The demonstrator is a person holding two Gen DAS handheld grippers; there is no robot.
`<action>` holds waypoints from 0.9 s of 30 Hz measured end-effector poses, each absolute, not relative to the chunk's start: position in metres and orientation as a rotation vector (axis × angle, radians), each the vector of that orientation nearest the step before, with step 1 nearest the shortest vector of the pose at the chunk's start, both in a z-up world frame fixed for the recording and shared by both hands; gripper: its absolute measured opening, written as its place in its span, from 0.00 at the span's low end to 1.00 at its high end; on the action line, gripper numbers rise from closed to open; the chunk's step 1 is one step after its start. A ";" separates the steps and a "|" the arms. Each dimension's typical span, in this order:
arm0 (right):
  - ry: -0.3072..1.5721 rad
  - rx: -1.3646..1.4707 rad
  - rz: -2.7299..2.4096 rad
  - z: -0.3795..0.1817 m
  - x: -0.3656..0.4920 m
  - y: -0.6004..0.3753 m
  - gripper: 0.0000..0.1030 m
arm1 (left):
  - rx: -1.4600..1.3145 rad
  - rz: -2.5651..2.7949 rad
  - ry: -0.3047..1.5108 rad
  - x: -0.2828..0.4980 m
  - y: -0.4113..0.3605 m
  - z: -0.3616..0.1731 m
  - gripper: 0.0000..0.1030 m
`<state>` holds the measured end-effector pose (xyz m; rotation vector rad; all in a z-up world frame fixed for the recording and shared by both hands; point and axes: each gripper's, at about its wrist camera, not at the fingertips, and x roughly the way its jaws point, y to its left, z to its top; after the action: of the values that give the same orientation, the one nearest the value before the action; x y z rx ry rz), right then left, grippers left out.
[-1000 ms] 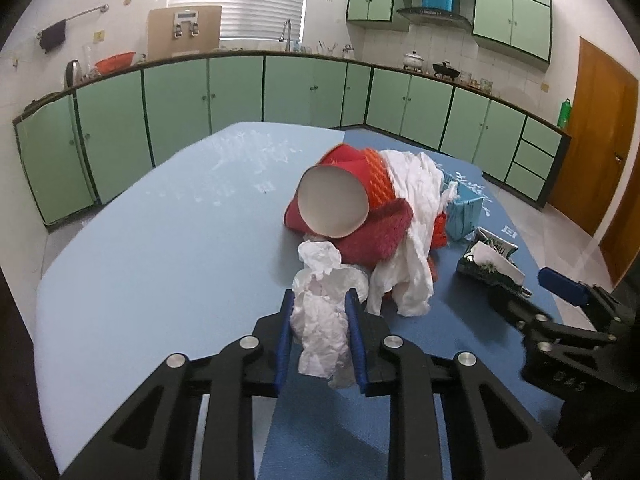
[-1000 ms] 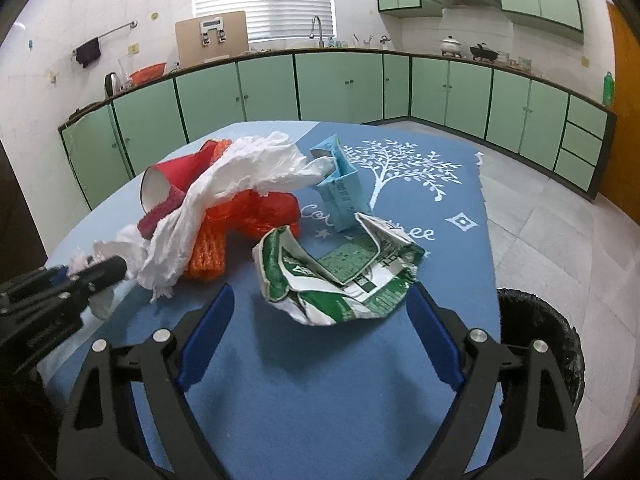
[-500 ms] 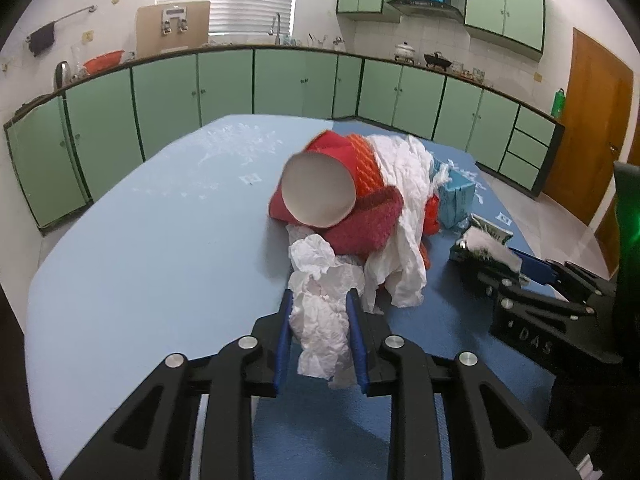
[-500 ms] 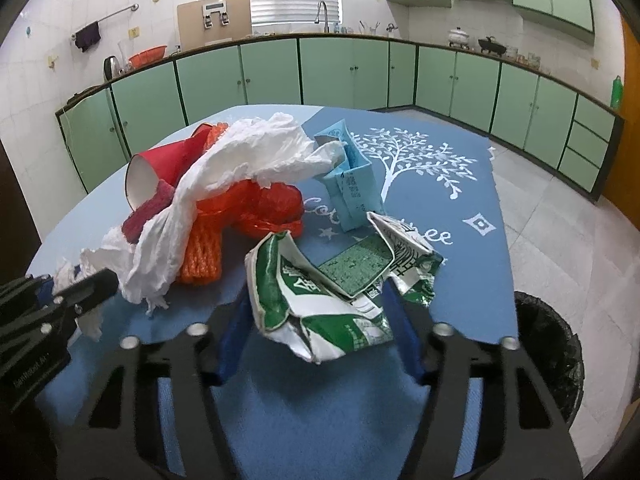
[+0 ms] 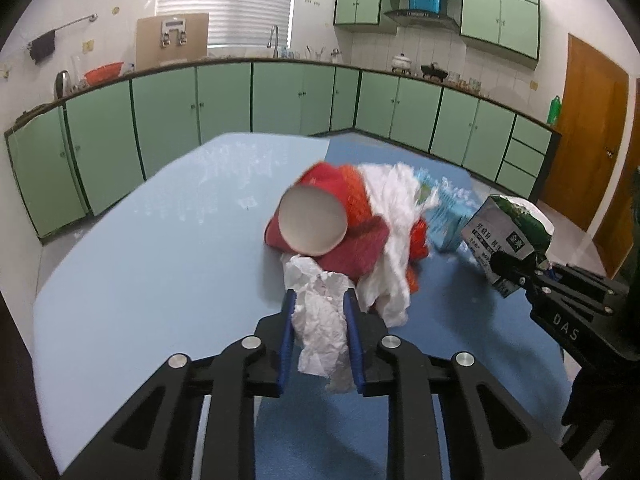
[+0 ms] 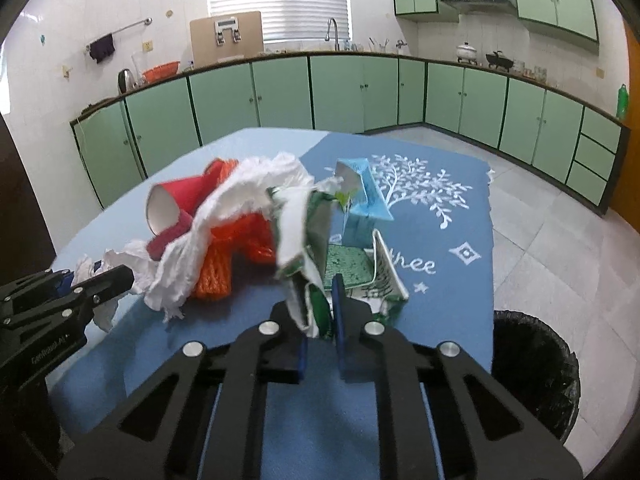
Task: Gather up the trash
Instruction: 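Lift the tissues with the left gripper while the right carries the green-white carton over the bin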
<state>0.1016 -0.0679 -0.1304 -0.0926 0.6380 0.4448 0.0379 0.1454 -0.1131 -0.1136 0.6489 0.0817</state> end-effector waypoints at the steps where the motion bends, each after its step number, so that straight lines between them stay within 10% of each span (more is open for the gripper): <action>1: 0.633 -0.091 0.448 -0.127 0.100 -0.068 0.07 | -0.113 0.082 0.637 0.037 0.144 -0.108 0.22; 27: 0.514 -0.066 0.431 -0.060 0.069 -0.098 0.06 | -0.093 -0.030 0.434 0.017 0.102 -0.029 0.21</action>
<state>0.0694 -0.0977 -0.0601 -0.0663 0.5139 0.4313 0.0174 0.1020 -0.0289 -0.0934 0.4340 -0.0298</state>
